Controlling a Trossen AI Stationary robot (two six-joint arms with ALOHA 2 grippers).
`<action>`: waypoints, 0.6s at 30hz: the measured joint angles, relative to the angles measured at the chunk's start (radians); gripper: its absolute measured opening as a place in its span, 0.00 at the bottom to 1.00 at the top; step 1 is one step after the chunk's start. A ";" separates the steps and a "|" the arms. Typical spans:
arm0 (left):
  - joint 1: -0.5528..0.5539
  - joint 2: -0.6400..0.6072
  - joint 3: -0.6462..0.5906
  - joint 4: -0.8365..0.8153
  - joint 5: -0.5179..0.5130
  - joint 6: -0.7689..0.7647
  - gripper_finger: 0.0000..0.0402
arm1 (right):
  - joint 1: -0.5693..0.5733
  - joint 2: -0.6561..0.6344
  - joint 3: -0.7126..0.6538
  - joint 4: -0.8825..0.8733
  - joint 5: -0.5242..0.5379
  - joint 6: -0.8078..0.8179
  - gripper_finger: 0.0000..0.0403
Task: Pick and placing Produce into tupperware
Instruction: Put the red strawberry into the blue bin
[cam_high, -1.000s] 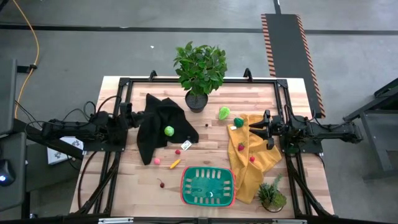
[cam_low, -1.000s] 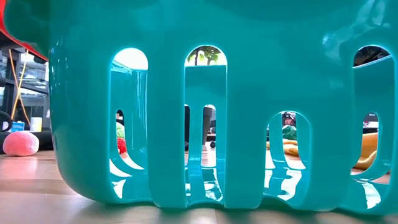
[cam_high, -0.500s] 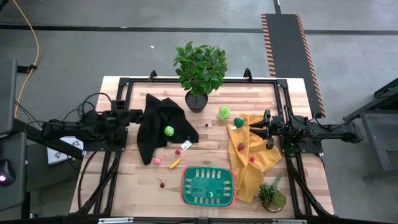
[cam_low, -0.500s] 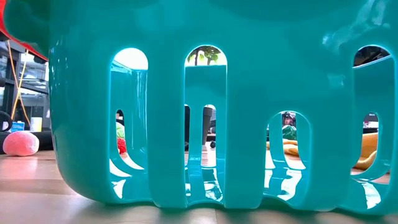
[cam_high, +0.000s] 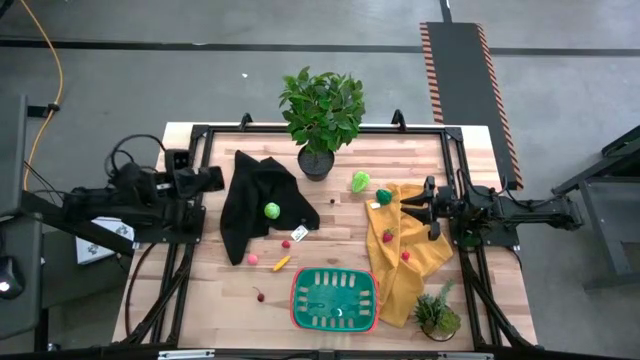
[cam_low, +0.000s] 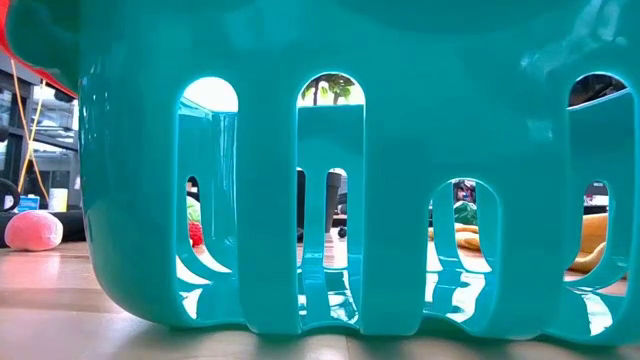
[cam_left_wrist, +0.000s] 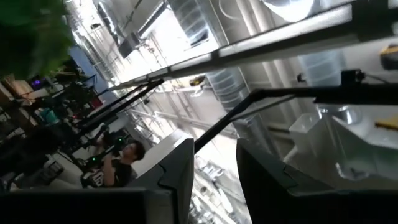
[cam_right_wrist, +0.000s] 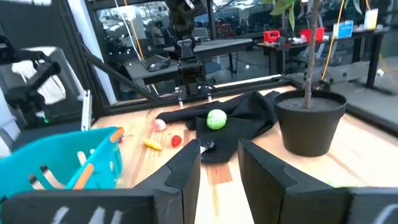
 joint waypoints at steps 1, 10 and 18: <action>0.000 0.026 0.032 -0.005 0.009 0.013 0.28 | 0.000 0.000 0.000 0.000 0.000 0.022 0.25; 0.000 0.271 0.321 -0.133 0.085 0.124 0.28 | 0.000 0.000 0.000 0.001 0.000 0.720 0.25; 0.000 0.493 0.572 -0.438 0.098 0.248 0.28 | 0.000 0.000 0.000 0.021 0.115 1.114 0.25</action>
